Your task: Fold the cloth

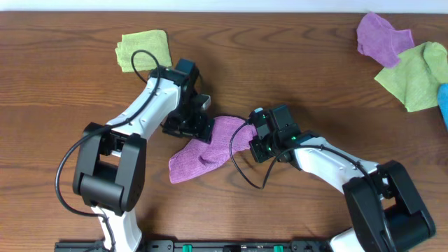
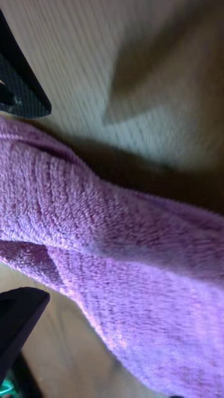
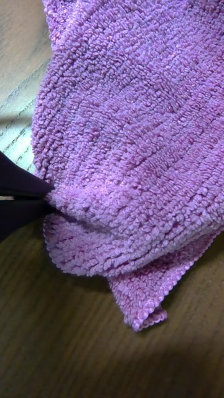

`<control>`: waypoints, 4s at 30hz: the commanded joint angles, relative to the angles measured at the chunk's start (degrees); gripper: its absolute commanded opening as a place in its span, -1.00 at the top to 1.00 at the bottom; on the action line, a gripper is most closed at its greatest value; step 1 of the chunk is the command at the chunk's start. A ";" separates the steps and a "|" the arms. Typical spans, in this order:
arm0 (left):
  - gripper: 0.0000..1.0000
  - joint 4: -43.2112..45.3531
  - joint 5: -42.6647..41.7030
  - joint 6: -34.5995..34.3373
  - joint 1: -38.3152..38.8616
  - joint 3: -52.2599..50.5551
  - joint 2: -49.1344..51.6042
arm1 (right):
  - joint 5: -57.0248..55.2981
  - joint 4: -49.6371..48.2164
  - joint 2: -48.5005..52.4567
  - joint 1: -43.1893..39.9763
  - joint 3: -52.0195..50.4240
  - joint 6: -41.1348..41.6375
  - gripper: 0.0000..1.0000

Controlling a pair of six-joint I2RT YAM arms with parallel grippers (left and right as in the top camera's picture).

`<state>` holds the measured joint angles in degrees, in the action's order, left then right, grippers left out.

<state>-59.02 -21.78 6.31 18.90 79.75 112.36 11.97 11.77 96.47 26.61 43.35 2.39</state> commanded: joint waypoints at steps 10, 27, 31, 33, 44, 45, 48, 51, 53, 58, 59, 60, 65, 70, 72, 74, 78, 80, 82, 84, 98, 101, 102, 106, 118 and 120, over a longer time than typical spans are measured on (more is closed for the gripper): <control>-0.82 2.14 -23.10 10.49 -5.97 -5.97 0.83 | -1.46 1.29 0.94 0.74 -0.72 1.01 0.97; 0.78 1.46 -24.55 8.66 -6.19 -6.51 3.89 | -2.56 1.31 0.94 0.74 -0.72 1.03 0.97; 0.88 0.74 -22.69 7.37 -6.23 -5.29 3.89 | -2.60 1.33 0.94 0.74 -0.72 1.01 0.97; 0.88 -0.76 -22.69 7.37 -6.23 -3.48 3.85 | -2.69 1.31 0.94 0.74 -0.72 1.01 0.97; 0.78 -21.97 -25.22 7.76 -2.40 10.14 3.06 | -4.57 0.28 0.94 0.74 -0.72 1.46 0.97; 0.79 -23.21 -26.10 8.20 -1.38 10.14 3.06 | -4.74 -0.13 0.94 0.74 -0.72 1.49 0.97; 0.88 -25.55 -26.47 8.39 3.32 10.08 3.04 | -4.90 -1.36 0.94 0.72 -0.72 1.51 0.97; 0.88 -26.03 -26.05 8.26 7.61 10.10 2.89 | -7.63 -1.53 0.94 0.46 -0.72 3.39 0.97; 0.88 -26.84 -23.43 8.22 10.19 10.10 2.21 | -8.79 -1.53 0.94 -0.90 -0.72 4.72 0.97; 0.88 -27.32 -6.38 2.32 12.22 10.10 1.40 | -8.72 -1.51 0.94 -4.92 -0.72 5.95 0.97; 0.88 -27.28 -4.48 2.21 12.22 10.10 1.40 | -8.72 -1.51 0.94 -5.62 -0.72 5.92 0.97; 0.88 -27.10 -3.63 2.21 12.09 10.10 1.40 | -8.70 -1.51 0.94 -6.14 -0.72 5.92 0.98; 0.88 -26.10 -3.37 1.95 11.85 10.10 1.40 | -8.72 -2.45 0.94 -7.43 -0.72 5.88 0.97; 0.88 -25.79 -8.55 0.04 14.03 10.10 1.40 | -8.74 -4.37 0.94 -7.58 -0.72 5.90 0.97; 0.88 -25.81 -11.82 -0.20 15.39 10.10 1.40 | -8.81 -4.90 0.94 -7.58 -0.72 5.90 0.97; 0.75 -26.12 -12.98 -1.81 16.72 10.10 1.38 | -8.81 -5.22 0.94 -7.58 -0.72 5.88 0.97; 0.57 -26.21 -12.92 -3.82 18.56 10.12 -0.04 | -9.01 -5.20 0.94 -7.58 -0.72 5.68 0.97; 0.54 -26.08 -12.90 -4.07 18.69 10.12 -1.64 | -9.14 -5.25 0.94 -7.72 -0.72 5.70 0.97; 0.52 -26.12 -12.94 -4.20 18.67 10.12 -3.72 | -9.20 -5.38 0.94 -8.22 -0.72 5.70 0.97; 0.50 -26.23 -14.78 -4.20 18.73 10.12 -5.97 | -9.18 -5.66 0.94 -9.11 -0.72 5.70 0.97; -0.49 -13.51 -6.40 -13.31 21.18 2.29 -10.19 | -7.13 -6.23 0.94 -12.63 -0.50 3.41 0.98; -0.54 -6.01 -8.22 -15.56 20.83 -2.51 -8.74 | -7.37 -6.23 0.94 -14.97 0.50 3.52 0.97; -0.56 -3.56 -9.33 -16.00 20.52 -3.76 -8.04 | -7.48 -6.32 0.94 -16.00 1.09 4.70 0.97; -0.64 5.60 -12.81 -17.97 19.74 -6.47 -4.87 | -8.02 -10.38 0.94 -18.18 2.86 6.49 0.98; -0.72 18.08 -13.81 -24.13 19.76 -6.47 0.44 | -9.38 -15.04 0.94 -17.53 4.83 8.28 0.97; -0.72 20.57 -13.94 -26.60 19.80 -6.47 1.40 | -9.79 -14.80 0.94 -17.57 4.83 8.20 0.96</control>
<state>-39.75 -35.03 -16.03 38.83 73.56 111.46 2.13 -3.31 97.12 8.80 47.11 9.74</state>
